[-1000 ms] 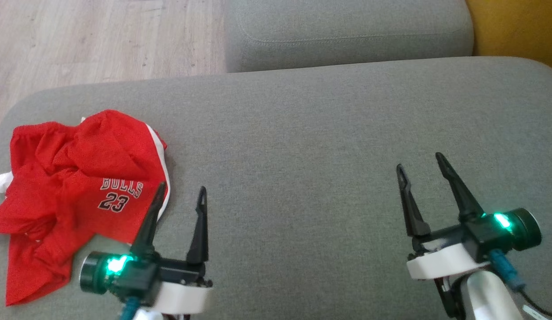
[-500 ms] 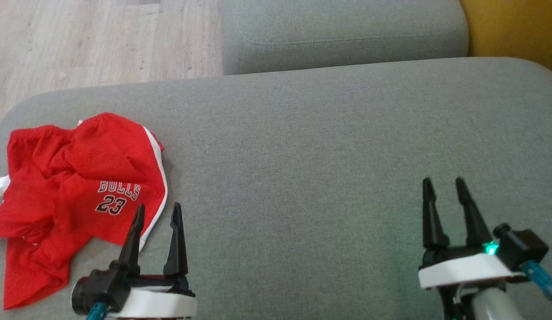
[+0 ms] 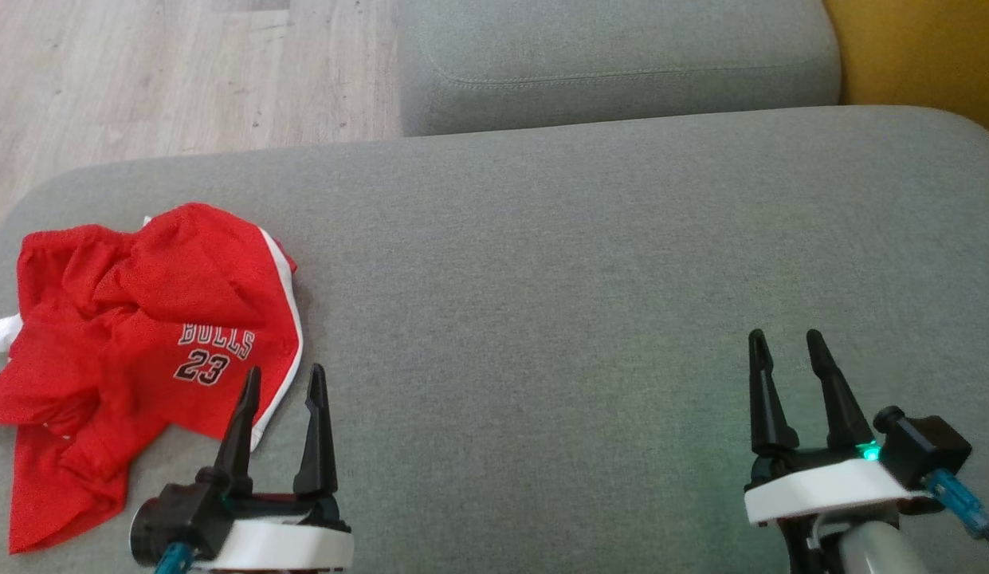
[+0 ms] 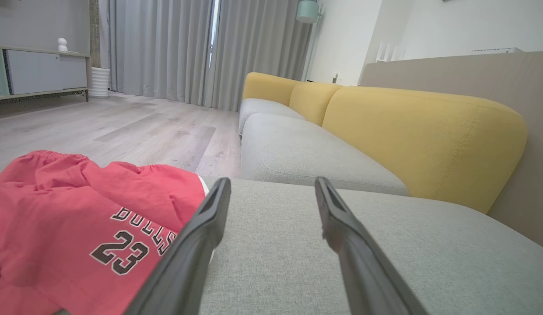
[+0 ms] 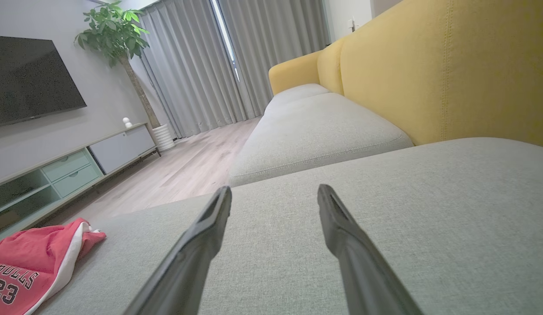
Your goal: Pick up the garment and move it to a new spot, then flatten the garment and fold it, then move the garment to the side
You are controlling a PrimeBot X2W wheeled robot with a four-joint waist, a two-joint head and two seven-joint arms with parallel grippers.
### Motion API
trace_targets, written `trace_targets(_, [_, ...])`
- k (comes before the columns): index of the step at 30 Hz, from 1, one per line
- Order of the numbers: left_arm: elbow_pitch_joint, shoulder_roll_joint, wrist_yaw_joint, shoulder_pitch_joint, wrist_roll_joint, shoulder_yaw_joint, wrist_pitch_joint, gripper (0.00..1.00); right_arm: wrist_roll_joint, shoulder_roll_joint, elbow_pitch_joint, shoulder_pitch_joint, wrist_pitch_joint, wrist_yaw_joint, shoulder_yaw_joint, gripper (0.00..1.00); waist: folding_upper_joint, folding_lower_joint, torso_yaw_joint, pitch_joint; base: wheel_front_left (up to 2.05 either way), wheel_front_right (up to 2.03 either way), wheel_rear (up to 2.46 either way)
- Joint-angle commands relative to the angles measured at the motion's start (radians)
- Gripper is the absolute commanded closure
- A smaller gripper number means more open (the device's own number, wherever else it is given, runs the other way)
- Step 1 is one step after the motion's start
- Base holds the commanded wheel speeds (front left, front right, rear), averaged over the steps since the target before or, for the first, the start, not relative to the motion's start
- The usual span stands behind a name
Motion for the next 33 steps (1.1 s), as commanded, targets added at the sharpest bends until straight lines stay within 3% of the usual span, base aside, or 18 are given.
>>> trace_targets(1, [-0.032,-0.002,0.009,-0.042,-0.006,0.03,-0.006,0.0,0.003,-0.009,-0.024,-0.047,-0.011,0.008,0.029,0.0,0.0,0.0,0.004,-0.001,0.0,0.0,0.0])
trace_targets(14, [-0.028,-0.002,0.022,-0.025,0.003,0.062,-0.006,0.0,0.001,-0.009,-0.014,-0.029,-0.011,0.008,0.092,0.0,0.0,0.0,0.106,-0.035,0.0,0.0,0.0])
trace_targets(33, [-0.023,-0.002,0.015,0.021,0.045,0.134,-0.006,0.0,0.041,-0.009,-0.008,0.008,-0.011,0.008,0.175,0.0,0.0,0.0,0.319,-0.081,0.0,0.0,0.0])
